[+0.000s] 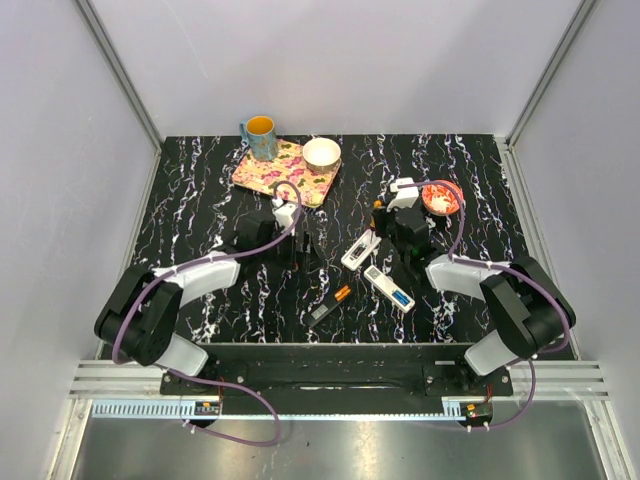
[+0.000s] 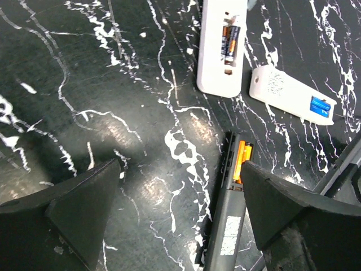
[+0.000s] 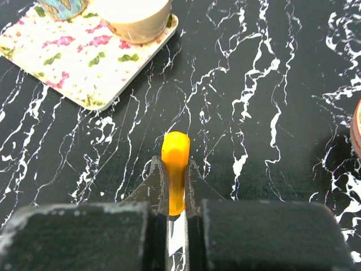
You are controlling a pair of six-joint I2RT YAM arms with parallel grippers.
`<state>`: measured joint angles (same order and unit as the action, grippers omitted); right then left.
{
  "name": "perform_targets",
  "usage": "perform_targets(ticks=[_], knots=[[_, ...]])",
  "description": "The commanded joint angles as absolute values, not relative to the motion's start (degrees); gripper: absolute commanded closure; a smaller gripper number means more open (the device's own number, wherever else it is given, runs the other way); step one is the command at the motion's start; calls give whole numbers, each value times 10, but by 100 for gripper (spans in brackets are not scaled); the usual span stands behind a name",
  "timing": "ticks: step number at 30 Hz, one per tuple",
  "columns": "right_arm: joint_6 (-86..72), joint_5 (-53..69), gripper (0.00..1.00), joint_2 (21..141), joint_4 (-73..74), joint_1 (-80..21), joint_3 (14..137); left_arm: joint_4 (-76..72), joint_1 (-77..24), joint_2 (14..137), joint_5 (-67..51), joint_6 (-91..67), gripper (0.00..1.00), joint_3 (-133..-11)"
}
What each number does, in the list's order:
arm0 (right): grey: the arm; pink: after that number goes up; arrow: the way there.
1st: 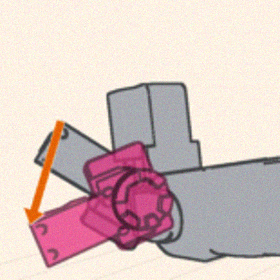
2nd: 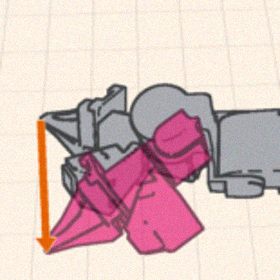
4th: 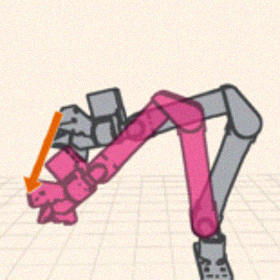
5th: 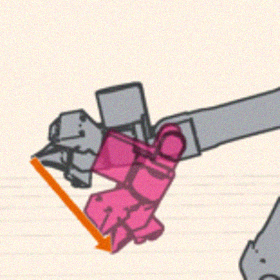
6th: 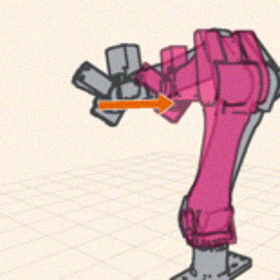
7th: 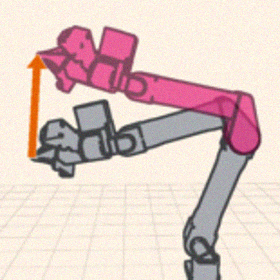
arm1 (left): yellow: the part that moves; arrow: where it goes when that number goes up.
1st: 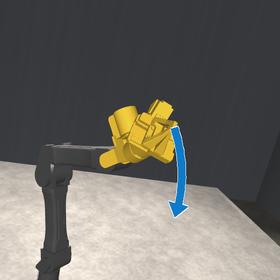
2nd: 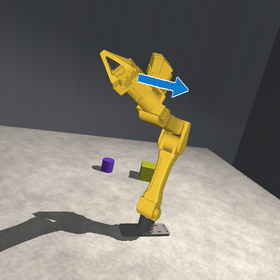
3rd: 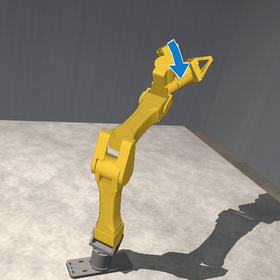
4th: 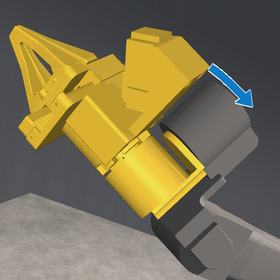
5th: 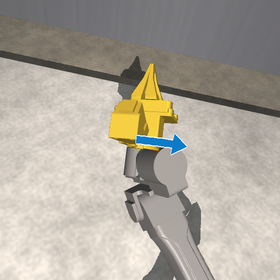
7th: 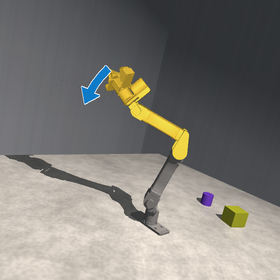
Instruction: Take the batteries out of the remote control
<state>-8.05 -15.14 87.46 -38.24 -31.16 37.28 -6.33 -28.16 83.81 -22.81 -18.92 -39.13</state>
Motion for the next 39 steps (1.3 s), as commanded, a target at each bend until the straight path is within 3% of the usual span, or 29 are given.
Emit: perform_targets(ticks=[1,7,19,39], knots=[[-100,-107,100,896,-413,-295,392,-110,-302,855,-245,-192,8,-427],[-117,-76,100,911,-429,-292,393,-134,-325,892,-256,-213,11,-443],[-149,-38,100,908,-449,-291,387,-180,-366,998,-256,-249,27,-484],[-185,-3,100,928,-416,-291,406,-184,-359,1027,-226,-251,29,-492]])
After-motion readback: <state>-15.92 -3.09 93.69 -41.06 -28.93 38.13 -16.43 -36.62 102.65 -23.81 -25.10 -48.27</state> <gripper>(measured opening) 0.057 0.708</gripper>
